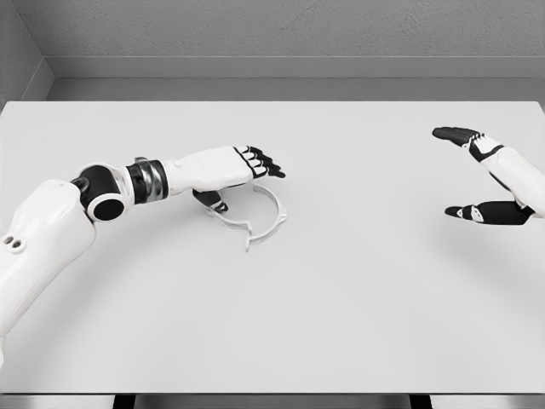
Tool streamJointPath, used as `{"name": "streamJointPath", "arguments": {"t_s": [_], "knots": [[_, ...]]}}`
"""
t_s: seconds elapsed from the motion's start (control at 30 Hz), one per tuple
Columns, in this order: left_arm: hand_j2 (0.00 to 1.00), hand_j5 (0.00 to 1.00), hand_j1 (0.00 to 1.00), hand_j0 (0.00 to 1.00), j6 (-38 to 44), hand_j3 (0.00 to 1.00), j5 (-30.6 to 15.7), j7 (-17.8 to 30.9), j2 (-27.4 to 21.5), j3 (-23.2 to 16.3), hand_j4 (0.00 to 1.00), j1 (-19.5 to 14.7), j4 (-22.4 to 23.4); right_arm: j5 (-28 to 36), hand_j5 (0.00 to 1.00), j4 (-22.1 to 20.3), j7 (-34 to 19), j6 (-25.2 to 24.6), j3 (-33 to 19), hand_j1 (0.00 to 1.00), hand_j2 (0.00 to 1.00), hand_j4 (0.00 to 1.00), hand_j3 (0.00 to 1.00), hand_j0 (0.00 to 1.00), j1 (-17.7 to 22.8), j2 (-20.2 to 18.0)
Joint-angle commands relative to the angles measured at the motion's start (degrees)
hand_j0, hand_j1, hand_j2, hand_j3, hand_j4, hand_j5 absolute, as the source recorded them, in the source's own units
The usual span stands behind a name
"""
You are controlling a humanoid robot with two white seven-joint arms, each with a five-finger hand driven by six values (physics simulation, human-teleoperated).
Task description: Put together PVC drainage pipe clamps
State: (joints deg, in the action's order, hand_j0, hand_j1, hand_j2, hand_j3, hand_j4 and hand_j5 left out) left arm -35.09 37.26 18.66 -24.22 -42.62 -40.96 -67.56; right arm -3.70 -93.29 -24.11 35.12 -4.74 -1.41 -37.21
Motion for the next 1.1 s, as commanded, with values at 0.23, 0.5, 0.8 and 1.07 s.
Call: {"name": "streamJointPath", "arguments": {"t_s": [0.23,0.5,0.8,1.07], "knots": [[1.0,1.0,1.0,1.0,0.1,1.0,-0.6,0.0,-0.7,0.1,1.0,0.0,-0.2,0.5,1.0,0.0,0.0,-0.1,0.0,1.0,1.0,1.0,1.0,1.0,0.0,-0.1],[1.0,1.0,1.0,1.0,0.1,1.0,-0.4,0.0,-0.9,0.0,1.0,-0.1,0.0,0.5,1.0,-0.1,0.0,-0.1,0.0,1.0,1.0,1.0,1.0,1.0,0.0,-0.1],[1.0,1.0,1.0,1.0,0.1,1.0,-0.4,0.0,-1.1,0.0,1.0,0.1,0.0,0.5,1.0,-0.2,0.0,-0.1,0.0,1.0,1.0,1.0,1.0,1.0,0.3,-0.1],[1.0,1.0,1.0,1.0,0.1,1.0,-0.8,-0.1,-3.0,0.0,1.0,0.0,-0.2,0.5,1.0,-0.2,0.0,-0.1,0.0,1.0,1.0,1.0,1.0,1.0,0.4,-0.1]]}}
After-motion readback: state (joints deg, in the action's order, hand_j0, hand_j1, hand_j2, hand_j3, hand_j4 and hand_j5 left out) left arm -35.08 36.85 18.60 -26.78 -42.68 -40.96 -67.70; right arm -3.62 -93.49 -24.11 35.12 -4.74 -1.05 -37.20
